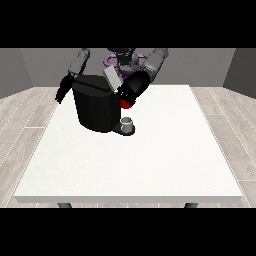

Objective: Insert the coffee pod into the coffee machine and close the lid

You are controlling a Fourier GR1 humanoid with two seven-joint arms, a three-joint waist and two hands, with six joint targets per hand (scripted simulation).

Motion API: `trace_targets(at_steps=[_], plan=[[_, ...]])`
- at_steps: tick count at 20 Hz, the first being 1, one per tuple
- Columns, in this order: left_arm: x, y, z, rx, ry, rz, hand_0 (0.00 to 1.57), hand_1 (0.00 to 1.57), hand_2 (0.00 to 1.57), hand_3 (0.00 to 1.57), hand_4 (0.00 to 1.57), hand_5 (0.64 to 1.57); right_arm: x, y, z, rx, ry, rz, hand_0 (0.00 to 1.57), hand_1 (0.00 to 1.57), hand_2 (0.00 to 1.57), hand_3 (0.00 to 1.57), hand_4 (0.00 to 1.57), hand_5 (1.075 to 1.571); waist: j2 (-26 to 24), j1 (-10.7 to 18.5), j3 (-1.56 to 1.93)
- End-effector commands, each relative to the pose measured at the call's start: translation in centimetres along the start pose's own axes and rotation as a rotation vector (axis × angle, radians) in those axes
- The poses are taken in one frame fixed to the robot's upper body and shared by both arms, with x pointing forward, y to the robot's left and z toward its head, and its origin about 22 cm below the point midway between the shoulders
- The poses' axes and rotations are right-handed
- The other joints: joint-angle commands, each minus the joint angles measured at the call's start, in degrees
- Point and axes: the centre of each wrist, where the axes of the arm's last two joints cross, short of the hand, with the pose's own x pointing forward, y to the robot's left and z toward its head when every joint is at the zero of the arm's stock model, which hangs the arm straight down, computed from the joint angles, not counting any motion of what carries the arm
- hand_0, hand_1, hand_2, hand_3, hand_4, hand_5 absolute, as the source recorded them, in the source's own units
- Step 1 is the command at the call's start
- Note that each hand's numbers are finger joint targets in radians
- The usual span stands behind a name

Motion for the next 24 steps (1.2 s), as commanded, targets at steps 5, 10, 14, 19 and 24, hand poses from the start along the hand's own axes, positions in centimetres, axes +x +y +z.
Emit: trace_targets(at_steps=[5, 10, 14, 19, 24], plan=[[0.9, 1.7, -0.3, 0.083, -0.022, -0.076, 0.74, 0.74, 0.87, 0.65, 0.0, 1.571, 1.0, -0.7, -1.2, -0.022, -0.038, 0.027, 0.0, 0.0, 0.0, 0.0, 0.2, 1.571, 2.59, -0.4, -0.04], [-2.1, 1.4, 1.4, 0.04, 0.012, -0.112, 0.0, 0.0, 0.62, 0.49, 0.0, 1.571, -1.5, -0.8, 0.8, 0.002, 0.005, 0.018, 0.0, 0.0, 0.0, 0.0, 0.0, 1.571, 1.17, -0.37, -0.04], [-1.8, 0.3, 1.0, 0.045, -0.008, -0.11, 0.0, 0.0, 0.53, 0.44, 0.0, 1.571, 0.4, 1.2, 0.3, -0.005, 0.007, 0.002, 0.0, 0.0, 0.0, 0.0, 0.15, 1.571, 0.19, 0.52, -0.08], [0.5, -3.6, -0.3, -0.043, 0.015, -0.087, 0.0, 0.0, 0.33, 0.23, 0.0, 1.571, -2.4, 1.2, 1.4, -0.014, 0.082, -0.001, 0.0, 0.0, 0.0, 0.0, 0.0, 1.571, -4.74, 2.72, -0.03], [-2.1, -7.4, 1.3, -0.142, 0.082, 0.015, 0.0, 0.0, 0.0, 0.0, 0.0, 1.571, -5.6, -0.6, 4.0, 0.006, 0.152, -0.016, 0.0, 0.0, 0.0, 0.0, 0.0, 1.571, -11.21, 4.74, -0.04]])
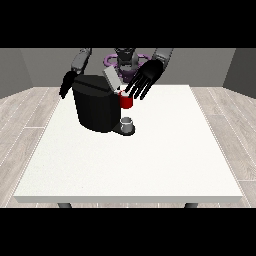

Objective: Insert the coffee pod into the coffee machine and close the lid

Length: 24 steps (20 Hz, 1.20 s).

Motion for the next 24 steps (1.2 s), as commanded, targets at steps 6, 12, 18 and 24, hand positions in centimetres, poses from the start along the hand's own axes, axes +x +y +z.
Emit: trace_targets(at_steps=[6, 12, 18, 24], plan=[[1.6, -8.0, 0.0, -0.16, -0.018, 0.243, 0.0, 0.0, 0.28, 0.0, 0.0, 1.571, -8.0, -1.7, 5.0, -0.01, 0.168, -0.007, 0.0, 0.0, 0.0, 0.0, 0.0, 1.571, -12.08, 7.62, -0.01], [1.0, -20.8, 4.1, -0.075, 0.037, 0.89, 0.0, 0.0, 0.0, 0.0, 0.47, 1.571, -8.1, -2.8, 5.6, -0.068, 0.213, -0.051, 0.0, 0.0, 0.0, 0.0, 0.0, 1.571, -20.88, 14.38, -0.21], [0.4, -30.4, 11.2, -0.176, 0.186, 1.183, 0.0, 0.0, 0.0, 0.0, 0.42, 1.571, -6.5, -2.4, 5.4, -0.007, 0.189, -0.11, 0.0, 0.0, 0.0, 0.0, 0.0, 1.571, -31.6, 20.57, -0.13], [0.0, -32.4, 14.1, -0.19, 0.254, 1.201, 0.0, 0.0, 0.0, 0.0, 0.39, 1.571, -4.1, -5.2, 3.8, 0.111, 0.105, -0.027, 0.0, 0.0, 0.0, 0.0, 0.15, 1.571, -33.06, 22.38, -0.04]])
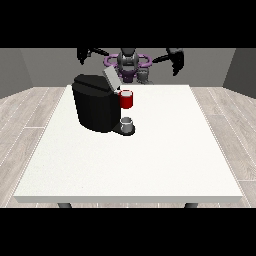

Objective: Insert the coffee pod into the coffee machine and close the lid

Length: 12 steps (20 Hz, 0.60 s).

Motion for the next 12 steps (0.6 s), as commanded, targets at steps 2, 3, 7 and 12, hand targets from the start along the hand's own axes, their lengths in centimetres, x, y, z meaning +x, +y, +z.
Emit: trace_targets(at_steps=[2, 3, 7, 12], plan=[[-1.3, -2.2, 0.9, -0.027, 0.062, 0.091, 0.0, 0.0, 0.0, 0.0, 0.42, 1.571, 1.9, -0.2, -1.0, 0.036, -0.018, 0.064, 0.0, 0.0, 0.0, 0.0, 0.25, 1.571, -2.93, 4.09, 0.06], [-2.1, 0.8, 2.8, 0.014, 0.036, 0.06, 0.0, 0.0, 0.0, 0.0, 0.41, 1.571, 1.2, -2.1, 0.1, 0.05, -0.047, 0.072, 0.0, 0.0, 0.0, 0.0, 0.24, 1.571, -1.09, 2.42, 0.05], [-1.4, -3.2, 1.8, 0.002, 0.002, 0.113, 0.0, 0.0, 0.0, 0.0, 0.37, 1.571, 2.9, -1.6, -2.8, 0.015, -0.006, 0.029, 0.0, 0.0, 0.0, 0.0, 0.0, 1.571, 0.29, 4.97, 0.05], [0.8, -2.3, 2.0, -0.017, -0.059, 0.094, 0.0, 0.0, 0.0, 0.0, 0.36, 1.571, 3.1, -5.4, -3.7, -0.014, 0.011, -0.024, 0.0, 0.0, 0.0, 0.0, 0.0, 1.571, 4.21, 7.43, 0.07]])
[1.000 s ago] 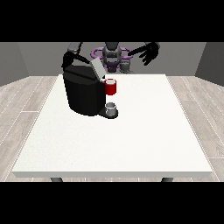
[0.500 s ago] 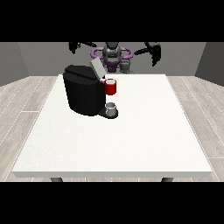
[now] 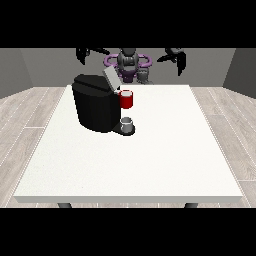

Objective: Insert the coffee pod into the coffee machine and close the lid

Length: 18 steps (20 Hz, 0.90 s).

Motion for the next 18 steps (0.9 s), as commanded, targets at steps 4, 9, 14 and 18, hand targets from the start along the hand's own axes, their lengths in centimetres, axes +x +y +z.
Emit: trace_targets(at_steps=[4, 9, 14, 18], plan=[[2.1, -1.9, -0.2, -0.057, -0.037, 0.018, 0.0, 0.0, 0.0, 0.0, 0.37, 1.571, 0.4, -1.0, -2.6, -0.069, 0.07, -0.142, 0.0, 0.0, 0.0, 0.0, 0.09, 1.571, 2.37, 5.53, 0.03], [2.9, -2.0, 1.5, -0.039, -0.071, 0.002, 0.0, 0.0, 0.0, 0.0, 0.36, 1.571, -0.1, -1.6, -3.0, -0.058, 0.078, -0.129, 0.0, 0.0, 0.0, 0.0, 0.15, 1.571, 6.06, 5.15, 0.02], [2.8, -0.2, 3.6, 0.084, -0.113, -0.026, 0.0, 0.0, 0.0, 0.0, 0.26, 1.571, 4.0, 3.1, -4.3, 0.08, 0.021, -0.105, 0.0, 0.0, 0.0, 0.0, 0.0, 1.571, 8.41, -1.4, -0.02], [7.9, 0.5, 2.4, 0.035, -0.183, -0.05, 0.0, 0.0, 0.0, 0.0, 0.35, 1.571, 3.5, 2.3, -5.2, 0.087, -0.017, -0.123, 0.0, 0.0, 0.0, 0.0, 0.0, 1.571, 11.75, 1.02, 0.0]])
